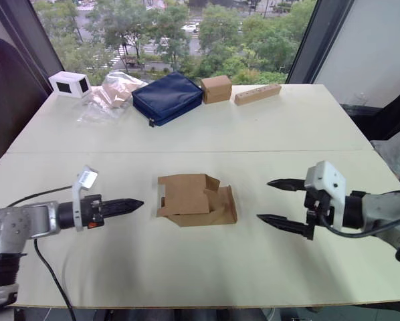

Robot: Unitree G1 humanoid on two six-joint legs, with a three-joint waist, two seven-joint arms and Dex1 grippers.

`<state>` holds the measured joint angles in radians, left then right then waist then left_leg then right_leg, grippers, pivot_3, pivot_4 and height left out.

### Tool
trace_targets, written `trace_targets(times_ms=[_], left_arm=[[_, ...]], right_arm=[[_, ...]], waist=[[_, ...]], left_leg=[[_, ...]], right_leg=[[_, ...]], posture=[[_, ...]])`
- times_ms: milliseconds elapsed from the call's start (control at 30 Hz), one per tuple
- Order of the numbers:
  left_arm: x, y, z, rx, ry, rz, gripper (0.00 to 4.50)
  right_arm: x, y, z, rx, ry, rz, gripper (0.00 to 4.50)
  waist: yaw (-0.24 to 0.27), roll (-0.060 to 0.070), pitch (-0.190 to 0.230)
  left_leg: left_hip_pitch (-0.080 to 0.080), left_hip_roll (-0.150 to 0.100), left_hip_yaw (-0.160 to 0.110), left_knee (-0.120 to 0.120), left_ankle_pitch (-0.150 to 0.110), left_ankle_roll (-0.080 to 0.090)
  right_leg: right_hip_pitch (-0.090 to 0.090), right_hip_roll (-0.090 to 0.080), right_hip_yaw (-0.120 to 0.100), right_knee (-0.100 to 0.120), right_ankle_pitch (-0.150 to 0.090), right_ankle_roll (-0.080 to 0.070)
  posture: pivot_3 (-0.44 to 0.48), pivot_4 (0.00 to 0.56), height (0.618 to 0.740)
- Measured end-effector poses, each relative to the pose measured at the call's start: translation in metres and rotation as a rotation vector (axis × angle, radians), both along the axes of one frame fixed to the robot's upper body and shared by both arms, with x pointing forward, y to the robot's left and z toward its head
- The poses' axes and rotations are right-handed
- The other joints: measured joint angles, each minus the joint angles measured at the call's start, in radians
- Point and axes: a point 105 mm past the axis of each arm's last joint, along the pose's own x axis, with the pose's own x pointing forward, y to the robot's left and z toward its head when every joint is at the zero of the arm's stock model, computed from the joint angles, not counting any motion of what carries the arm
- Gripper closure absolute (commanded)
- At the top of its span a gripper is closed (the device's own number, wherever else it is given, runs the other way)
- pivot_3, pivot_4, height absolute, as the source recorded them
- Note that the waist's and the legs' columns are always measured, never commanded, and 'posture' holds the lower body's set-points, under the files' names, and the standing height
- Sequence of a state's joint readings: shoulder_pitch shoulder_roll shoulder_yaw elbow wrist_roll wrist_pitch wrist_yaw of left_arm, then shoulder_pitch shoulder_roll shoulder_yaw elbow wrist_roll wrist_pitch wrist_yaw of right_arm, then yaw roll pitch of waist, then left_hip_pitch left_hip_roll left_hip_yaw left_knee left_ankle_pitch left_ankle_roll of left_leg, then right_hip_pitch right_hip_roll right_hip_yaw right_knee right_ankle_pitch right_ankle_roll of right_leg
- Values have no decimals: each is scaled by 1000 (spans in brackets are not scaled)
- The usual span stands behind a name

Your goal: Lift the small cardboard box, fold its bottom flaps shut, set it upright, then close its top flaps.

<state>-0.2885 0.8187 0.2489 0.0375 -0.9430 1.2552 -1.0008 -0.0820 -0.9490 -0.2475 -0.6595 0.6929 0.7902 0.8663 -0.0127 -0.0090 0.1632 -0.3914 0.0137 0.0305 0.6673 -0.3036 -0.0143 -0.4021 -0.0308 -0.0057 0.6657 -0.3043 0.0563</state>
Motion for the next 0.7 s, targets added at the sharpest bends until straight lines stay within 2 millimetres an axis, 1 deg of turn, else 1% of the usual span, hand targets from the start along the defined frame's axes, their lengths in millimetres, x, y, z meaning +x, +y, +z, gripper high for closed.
trace_targets(times_ms=[200,233,300,400,533,700], left_arm=[[11,-10,0,-109,78,-9,0],[13,-12,-2,-122,97,-14,0],[17,-23,-11,-156,147,-39,0],[20,-41,-23,-188,203,-75,0],[26,-60,-16,-204,178,-138,0],[39,-71,-16,-197,156,-150,0]], right_arm=[[-15,21,3,17,-6,32,10],[-16,22,2,19,-6,28,10],[-18,25,0,32,-2,15,10],[-18,26,-4,48,3,-15,10],[-17,24,-6,52,4,-42,10],[-19,25,-8,55,12,-44,10]], waist=[[3,-1,0],[3,-1,0],[5,-2,0],[4,-2,-1],[3,-2,-1],[2,-2,-1]], left_leg=[[0,0,0,1,0,-1],[0,0,0,1,0,-1],[0,-1,0,1,0,-1],[0,-1,0,2,0,-1],[0,-1,0,1,1,-1],[0,-1,0,2,1,-1]], right_leg=[[1,0,0,0,0,0],[1,0,0,0,0,0],[1,0,0,0,0,0],[1,0,0,0,0,0],[1,1,0,1,0,0],[1,2,0,1,0,0]], posture=[[0,150,740],[0,150,740],[0,150,740],[0,150,740],[0,150,740],[0,150,740]])
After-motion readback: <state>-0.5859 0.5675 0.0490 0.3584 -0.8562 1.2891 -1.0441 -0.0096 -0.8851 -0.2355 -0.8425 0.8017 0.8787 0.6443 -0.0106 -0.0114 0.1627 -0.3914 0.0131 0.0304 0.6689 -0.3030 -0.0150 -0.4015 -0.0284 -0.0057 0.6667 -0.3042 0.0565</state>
